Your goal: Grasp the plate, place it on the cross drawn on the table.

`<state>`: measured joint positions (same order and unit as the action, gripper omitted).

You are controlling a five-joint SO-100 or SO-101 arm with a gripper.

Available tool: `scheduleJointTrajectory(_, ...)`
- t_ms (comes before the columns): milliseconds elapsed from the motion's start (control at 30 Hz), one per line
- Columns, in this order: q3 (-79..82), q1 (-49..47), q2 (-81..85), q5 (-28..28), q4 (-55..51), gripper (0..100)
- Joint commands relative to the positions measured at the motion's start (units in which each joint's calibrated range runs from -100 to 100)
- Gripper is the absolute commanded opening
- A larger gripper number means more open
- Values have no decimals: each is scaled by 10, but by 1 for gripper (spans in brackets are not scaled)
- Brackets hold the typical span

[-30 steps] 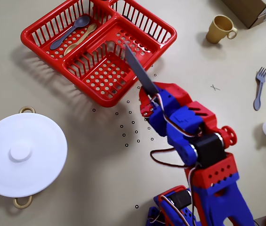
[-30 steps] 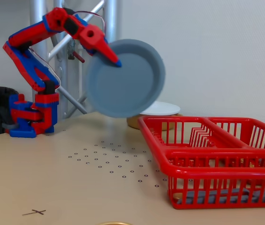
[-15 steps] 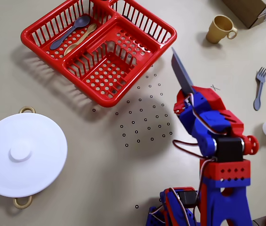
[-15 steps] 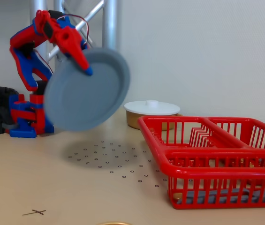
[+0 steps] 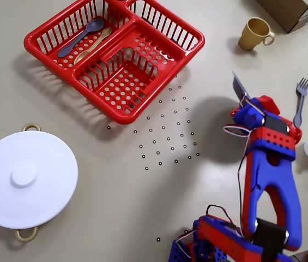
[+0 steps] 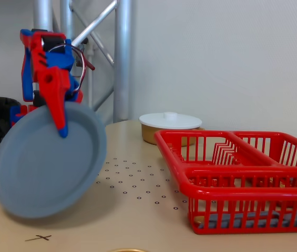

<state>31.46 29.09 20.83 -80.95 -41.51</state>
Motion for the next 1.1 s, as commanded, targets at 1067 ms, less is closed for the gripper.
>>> scheduleJointTrajectory(1067, -83, 14, -260, -69, 180, 12)
